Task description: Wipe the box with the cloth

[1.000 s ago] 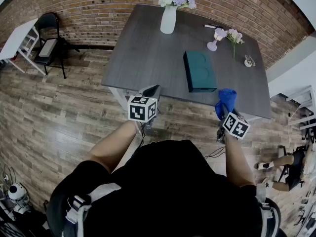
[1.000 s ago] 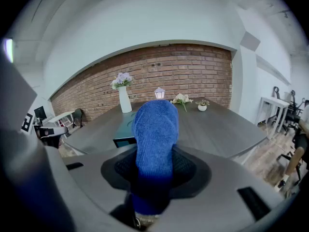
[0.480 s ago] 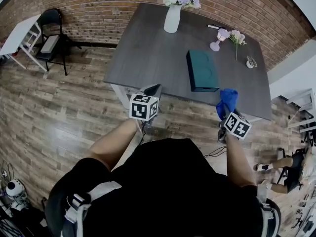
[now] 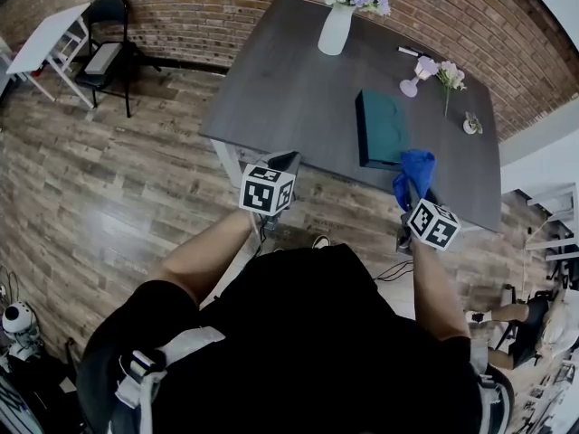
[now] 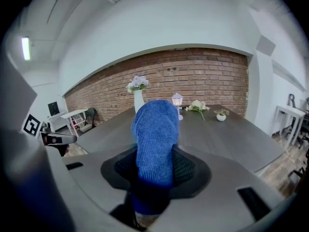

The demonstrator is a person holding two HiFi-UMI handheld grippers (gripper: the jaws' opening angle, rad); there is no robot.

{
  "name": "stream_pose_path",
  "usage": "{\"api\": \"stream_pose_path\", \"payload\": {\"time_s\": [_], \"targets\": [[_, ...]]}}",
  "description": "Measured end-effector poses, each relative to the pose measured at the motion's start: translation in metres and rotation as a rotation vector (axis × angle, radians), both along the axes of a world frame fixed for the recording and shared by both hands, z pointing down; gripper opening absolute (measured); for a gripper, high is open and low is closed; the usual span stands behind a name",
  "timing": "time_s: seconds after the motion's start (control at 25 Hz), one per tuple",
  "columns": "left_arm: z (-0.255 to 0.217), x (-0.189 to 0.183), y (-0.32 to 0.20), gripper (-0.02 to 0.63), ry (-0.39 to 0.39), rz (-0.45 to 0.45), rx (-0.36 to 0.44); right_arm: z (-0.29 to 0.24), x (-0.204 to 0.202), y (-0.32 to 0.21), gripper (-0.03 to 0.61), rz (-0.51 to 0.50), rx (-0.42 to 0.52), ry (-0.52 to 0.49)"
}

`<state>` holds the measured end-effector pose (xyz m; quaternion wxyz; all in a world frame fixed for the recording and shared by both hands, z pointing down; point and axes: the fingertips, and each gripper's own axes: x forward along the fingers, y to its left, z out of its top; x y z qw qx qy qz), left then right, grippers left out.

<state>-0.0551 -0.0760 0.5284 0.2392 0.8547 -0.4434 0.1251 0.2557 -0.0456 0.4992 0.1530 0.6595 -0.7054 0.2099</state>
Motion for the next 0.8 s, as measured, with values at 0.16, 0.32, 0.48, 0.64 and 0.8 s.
{"api": "stream_pose_path", "payload": {"time_s": [0.16,0.32,0.48,0.64,0.8], "targets": [[0.010,-0.008,0.001,0.009,-0.007,-0.032,-0.041,-0.010,-0.047,-0.034,0.153,-0.165,0.016,0.034],[0.013,-0.008,-0.003,0.009,0.025,-0.054,-0.052,-0.008,-0.103,-0.072,0.153,-0.385,0.010,0.114],[0.013,-0.015,-0.011,0.009,0.007,-0.096,-0.046,0.023,-0.150,-0.088,0.153,-0.603,-0.081,0.184],[0.002,-0.028,-0.029,0.009,0.005,-0.155,-0.032,0.048,-0.176,-0.094,0.153,-0.779,-0.182,0.264],[-0.001,-0.018,-0.048,0.009,0.066,-0.182,-0.031,0.070,-0.178,-0.102,0.153,-0.956,-0.272,0.358]]}}
